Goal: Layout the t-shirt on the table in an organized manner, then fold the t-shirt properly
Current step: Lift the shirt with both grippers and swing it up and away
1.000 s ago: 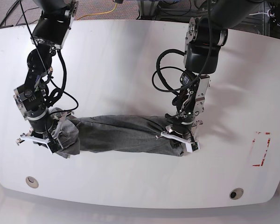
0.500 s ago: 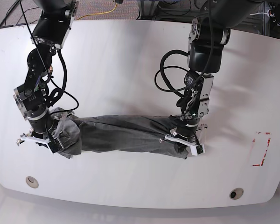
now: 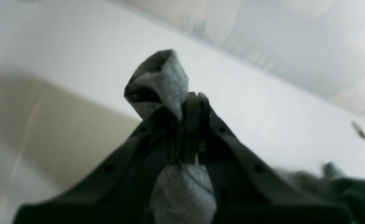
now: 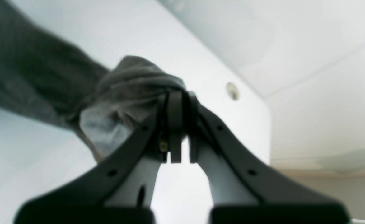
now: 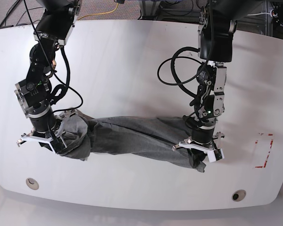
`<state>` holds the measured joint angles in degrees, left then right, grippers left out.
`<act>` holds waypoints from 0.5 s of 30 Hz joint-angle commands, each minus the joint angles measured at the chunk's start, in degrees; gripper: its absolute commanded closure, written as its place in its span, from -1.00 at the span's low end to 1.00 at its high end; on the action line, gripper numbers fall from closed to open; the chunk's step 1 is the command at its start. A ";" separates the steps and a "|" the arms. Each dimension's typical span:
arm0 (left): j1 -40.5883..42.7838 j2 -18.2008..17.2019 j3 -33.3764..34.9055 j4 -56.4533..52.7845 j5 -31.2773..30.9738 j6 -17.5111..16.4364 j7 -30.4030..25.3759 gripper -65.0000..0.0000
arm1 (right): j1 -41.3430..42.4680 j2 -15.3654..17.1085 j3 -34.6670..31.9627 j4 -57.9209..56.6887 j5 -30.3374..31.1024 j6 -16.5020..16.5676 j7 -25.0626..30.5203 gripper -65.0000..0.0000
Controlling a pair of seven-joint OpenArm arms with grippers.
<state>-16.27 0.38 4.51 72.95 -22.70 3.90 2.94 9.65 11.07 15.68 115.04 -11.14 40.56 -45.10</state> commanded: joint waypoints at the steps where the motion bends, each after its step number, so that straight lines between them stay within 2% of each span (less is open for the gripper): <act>1: -0.74 -1.57 0.28 5.51 1.47 -0.25 -1.23 1.00 | 1.38 0.75 0.27 0.78 0.10 -0.56 1.37 1.00; 7: -1.18 -4.82 0.81 12.63 2.35 -0.25 3.61 1.00 | 2.88 0.58 0.27 -0.71 -0.16 -0.56 1.37 1.00; 15: -4.17 -10.10 0.81 17.56 2.26 -0.25 4.31 1.00 | 6.31 0.84 0.27 -5.20 -0.25 -0.56 1.37 1.00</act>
<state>-18.13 -7.81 5.58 87.99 -20.58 3.79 9.43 13.69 11.18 15.77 110.26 -11.64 40.53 -45.04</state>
